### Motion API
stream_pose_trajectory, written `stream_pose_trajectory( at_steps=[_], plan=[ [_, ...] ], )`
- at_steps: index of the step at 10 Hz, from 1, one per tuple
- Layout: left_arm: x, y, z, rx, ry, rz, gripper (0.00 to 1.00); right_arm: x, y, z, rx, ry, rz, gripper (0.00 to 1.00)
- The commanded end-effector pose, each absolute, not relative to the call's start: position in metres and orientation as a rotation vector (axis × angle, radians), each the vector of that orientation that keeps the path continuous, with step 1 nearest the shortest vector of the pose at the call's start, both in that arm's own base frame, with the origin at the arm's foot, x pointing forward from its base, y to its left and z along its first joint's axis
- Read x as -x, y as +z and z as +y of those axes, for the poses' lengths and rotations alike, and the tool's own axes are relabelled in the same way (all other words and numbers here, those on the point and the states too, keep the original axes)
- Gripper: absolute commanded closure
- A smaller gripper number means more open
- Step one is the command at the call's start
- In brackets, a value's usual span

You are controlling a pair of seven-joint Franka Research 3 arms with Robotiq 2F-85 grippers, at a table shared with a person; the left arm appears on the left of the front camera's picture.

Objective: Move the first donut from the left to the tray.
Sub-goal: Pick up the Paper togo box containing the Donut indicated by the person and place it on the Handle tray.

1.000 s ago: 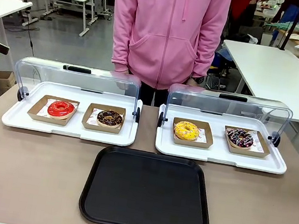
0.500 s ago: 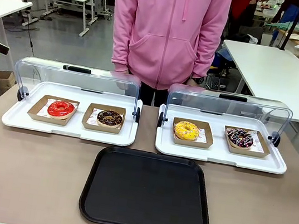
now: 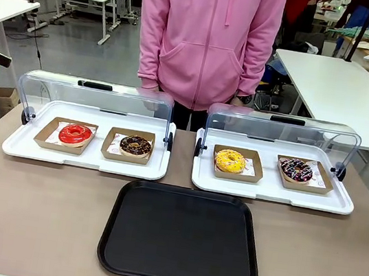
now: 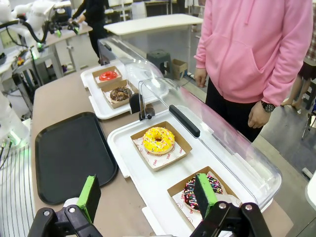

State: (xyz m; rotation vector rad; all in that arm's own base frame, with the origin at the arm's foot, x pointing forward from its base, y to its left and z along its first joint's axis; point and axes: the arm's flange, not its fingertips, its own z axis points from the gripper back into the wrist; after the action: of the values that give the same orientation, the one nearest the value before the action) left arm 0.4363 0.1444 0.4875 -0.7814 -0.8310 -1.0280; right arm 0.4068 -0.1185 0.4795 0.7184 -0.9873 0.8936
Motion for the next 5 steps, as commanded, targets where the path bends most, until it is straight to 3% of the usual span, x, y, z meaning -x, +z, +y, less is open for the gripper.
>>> stream_pose_trajectory(
  at_steps=[1,5],
  plan=[
    [-0.4355,0.4881,0.1443,0.789,-1.038,-0.844,0.00,-0.4105,0.4798,-0.1177,-0.727,0.899,-1.024,0.00],
    [-0.4355,0.4881,0.1443,0.789,-1.038,-0.844,0.00,-0.4105,0.4798,-0.1177,-0.727,0.899,-1.024,0.00]
  ],
)
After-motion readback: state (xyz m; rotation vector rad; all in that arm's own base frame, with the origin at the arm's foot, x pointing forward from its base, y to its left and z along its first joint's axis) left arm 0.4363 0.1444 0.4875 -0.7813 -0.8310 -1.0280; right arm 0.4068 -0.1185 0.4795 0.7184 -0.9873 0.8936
